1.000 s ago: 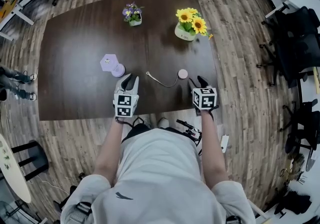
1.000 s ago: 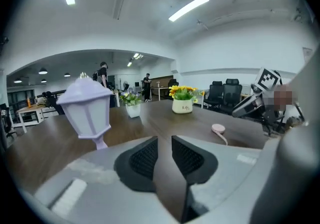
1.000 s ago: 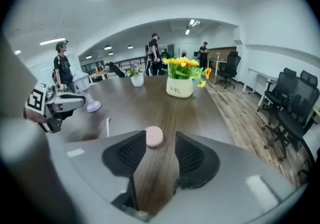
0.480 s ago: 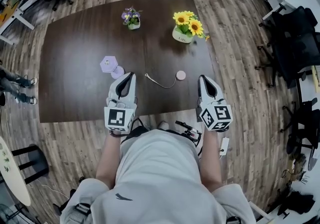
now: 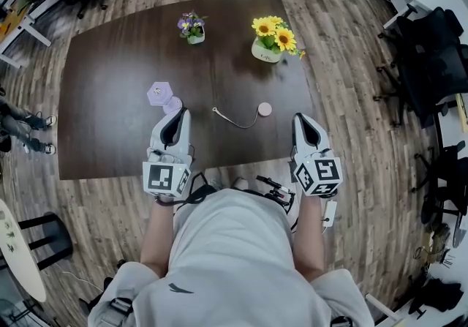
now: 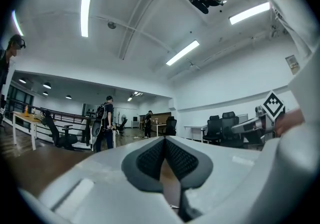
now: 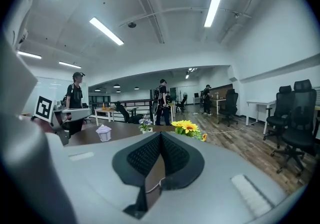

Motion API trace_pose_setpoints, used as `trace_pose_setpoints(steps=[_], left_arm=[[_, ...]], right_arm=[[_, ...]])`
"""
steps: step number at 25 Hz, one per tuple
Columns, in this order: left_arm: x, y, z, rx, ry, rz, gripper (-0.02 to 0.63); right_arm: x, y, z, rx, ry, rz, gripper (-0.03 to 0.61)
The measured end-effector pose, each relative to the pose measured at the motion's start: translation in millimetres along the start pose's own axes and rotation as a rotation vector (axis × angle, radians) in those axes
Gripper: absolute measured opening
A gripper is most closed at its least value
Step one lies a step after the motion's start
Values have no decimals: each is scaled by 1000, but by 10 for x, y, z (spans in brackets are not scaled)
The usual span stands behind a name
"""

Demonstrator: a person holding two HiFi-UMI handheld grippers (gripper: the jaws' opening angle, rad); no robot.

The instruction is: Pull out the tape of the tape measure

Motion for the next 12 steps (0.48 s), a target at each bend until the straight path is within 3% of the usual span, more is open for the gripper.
trace_pose_setpoints(steps=[12], left_arm=[[-1,-7,-52,-6,13,-1,6]], right_arm=[[31,23,19,2,-1,-17,-2]])
Point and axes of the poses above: the fingertips, and each gripper's own axes: y forward along the fingers, z to its right, x out of its underside, the point moved 3 cm from there along -y, backward along the fingers, and after that the axes turned 12 degrees about -y, right-handed, at the moved point
